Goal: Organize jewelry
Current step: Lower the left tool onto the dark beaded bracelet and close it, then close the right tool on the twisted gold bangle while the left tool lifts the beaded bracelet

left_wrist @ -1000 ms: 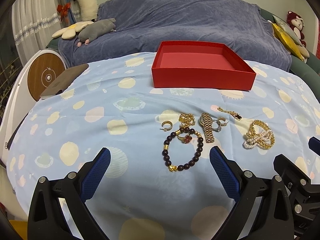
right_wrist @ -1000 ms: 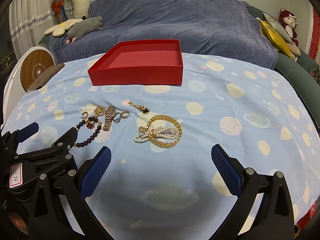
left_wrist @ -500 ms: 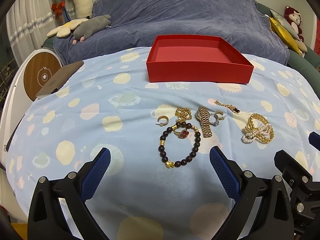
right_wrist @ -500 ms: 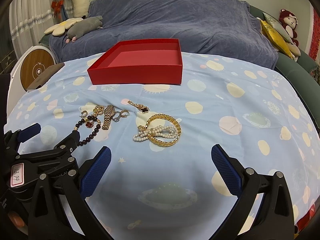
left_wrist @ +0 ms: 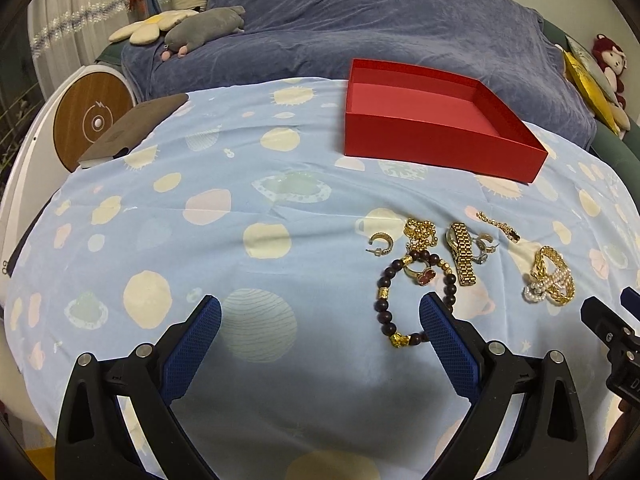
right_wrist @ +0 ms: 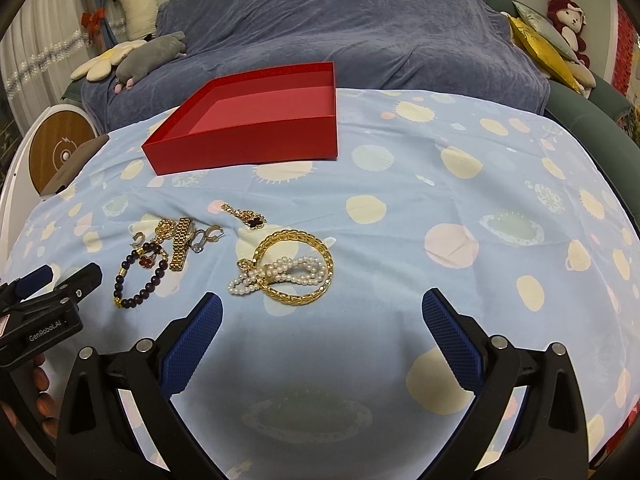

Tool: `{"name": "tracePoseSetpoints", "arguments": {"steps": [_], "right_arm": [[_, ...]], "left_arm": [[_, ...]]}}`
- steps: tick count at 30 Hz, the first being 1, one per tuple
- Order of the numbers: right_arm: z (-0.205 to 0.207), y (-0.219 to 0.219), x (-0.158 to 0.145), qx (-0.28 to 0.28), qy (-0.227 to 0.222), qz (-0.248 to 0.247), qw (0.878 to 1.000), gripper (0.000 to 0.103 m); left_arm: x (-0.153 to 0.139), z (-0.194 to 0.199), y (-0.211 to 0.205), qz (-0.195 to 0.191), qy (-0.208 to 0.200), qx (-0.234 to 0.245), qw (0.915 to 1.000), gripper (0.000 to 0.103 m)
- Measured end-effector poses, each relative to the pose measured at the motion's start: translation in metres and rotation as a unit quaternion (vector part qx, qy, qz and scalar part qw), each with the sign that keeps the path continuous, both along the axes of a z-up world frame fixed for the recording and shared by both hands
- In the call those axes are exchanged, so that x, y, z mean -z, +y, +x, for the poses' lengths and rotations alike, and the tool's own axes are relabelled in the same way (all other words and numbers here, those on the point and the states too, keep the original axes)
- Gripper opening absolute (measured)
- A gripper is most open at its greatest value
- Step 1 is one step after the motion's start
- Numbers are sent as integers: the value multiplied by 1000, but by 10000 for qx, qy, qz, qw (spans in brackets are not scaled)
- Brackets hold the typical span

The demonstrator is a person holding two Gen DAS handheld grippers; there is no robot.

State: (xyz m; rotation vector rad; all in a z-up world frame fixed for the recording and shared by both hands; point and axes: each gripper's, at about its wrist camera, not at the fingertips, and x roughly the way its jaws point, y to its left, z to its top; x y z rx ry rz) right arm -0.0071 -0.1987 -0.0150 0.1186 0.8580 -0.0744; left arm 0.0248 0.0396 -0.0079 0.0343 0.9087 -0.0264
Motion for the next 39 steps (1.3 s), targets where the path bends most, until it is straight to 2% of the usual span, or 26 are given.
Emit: {"name": "tracePoseSetpoints", "arguments": {"steps": [9, 11, 14, 16, 19, 22, 23, 24, 27, 35, 39], "right_arm": [[-1, -5, 4, 26, 77, 62, 9999, 97], [0, -3, 3, -6, 83, 76, 9999, 97], [1, -2, 1, -53, 62, 51, 10000, 97], [1, -3, 0, -55, 39, 60, 10000, 97], [2, -5, -1, -29, 35, 117, 9999, 97], [2, -7, -1, -8, 33, 152, 9999, 97], [2, -7, -1, -4, 30, 149, 9999, 97], [2, -7, -1, -3, 30, 146, 9999, 97], [3, -7, 0, 8, 38, 142, 9999, 97], [7, -3, 0, -99, 38, 92, 9999, 94], [15, 1, 3, -205, 89, 40, 9997, 81]], "left_arm": [[15, 10, -17, 114, 65, 450, 9989, 97], [21, 15, -22, 166, 126, 494, 9986, 94], [28, 22, -25, 121, 264, 566, 9980, 76], [29, 24, -25, 40, 248, 540, 9982, 74], [28, 25, -28, -5, 201, 616, 9979, 62], [26, 23, -31, -91, 166, 749, 9970, 36], [25, 23, -30, -158, 182, 783, 9966, 19], [23, 23, -28, -327, 242, 840, 9956, 6], [19, 23, -20, -764, 389, 839, 9928, 5], [-3, 7, -17, -867, 78, 1002, 9912, 5], [-14, 1, -17, -943, -43, 1096, 9895, 5]]}}
